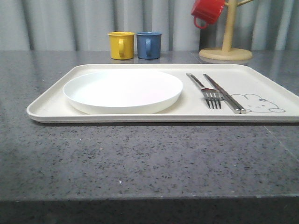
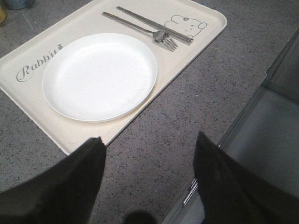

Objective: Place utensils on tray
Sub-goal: 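Grasp the silver spoon with the right gripper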

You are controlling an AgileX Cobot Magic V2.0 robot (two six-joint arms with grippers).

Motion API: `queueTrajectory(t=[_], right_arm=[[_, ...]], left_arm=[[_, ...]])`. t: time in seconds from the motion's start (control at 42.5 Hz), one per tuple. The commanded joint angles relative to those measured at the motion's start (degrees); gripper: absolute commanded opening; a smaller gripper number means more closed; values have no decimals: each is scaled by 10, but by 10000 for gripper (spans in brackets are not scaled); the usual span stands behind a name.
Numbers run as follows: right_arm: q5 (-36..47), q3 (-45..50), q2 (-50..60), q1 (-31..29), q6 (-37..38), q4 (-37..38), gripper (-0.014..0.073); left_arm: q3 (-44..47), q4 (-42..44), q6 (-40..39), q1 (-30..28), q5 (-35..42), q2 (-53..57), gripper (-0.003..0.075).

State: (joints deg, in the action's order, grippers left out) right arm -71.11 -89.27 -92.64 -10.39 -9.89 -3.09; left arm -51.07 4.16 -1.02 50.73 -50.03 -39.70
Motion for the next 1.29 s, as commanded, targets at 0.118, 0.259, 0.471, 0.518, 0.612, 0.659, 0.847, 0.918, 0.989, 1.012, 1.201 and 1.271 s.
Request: queueTrajectory(t=[0.118, 0.259, 0.471, 0.518, 0.612, 0.659, 0.847, 0.918, 0.989, 1.012, 1.201, 1.271], right_arm=[[-24, 28, -7, -52, -10, 1, 336], [-15, 32, -37, -53, -10, -2, 336], [-5, 32, -77, -53, -10, -6, 336], [-3, 32, -84, -53, -10, -6, 336], [1, 32, -93, -53, -10, -6, 336], [2, 32, -95, -53, -10, -6, 336], [-1, 31, -97, -53, -10, -17, 110], [-6, 29, -96, -53, -10, -28, 6], [-7, 29, -91, -51, -11, -36, -30], [-8, 29, -89, -49, -11, -37, -29], [-28, 27, -45, -5, -12, -82, -28], [-45, 27, -32, 20, -12, -106, -28]], left_arm=[[-15, -2, -7, 4, 39, -1, 417], [-15, -2, -7, 4, 39, -1, 417], [-15, -2, -7, 4, 39, -1, 417], [-15, -2, -7, 4, 39, -1, 417], [-15, -2, -7, 4, 39, -1, 417], [-15, -2, -7, 4, 39, -1, 417], [-15, -2, -7, 4, 39, -1, 417], [-15, -2, -7, 4, 39, -1, 417], [-15, -2, -7, 4, 39, -1, 417], [-15, -2, -7, 4, 39, -1, 417], [-15, -2, -7, 4, 39, -1, 417], [-15, -2, -7, 4, 39, -1, 417]])
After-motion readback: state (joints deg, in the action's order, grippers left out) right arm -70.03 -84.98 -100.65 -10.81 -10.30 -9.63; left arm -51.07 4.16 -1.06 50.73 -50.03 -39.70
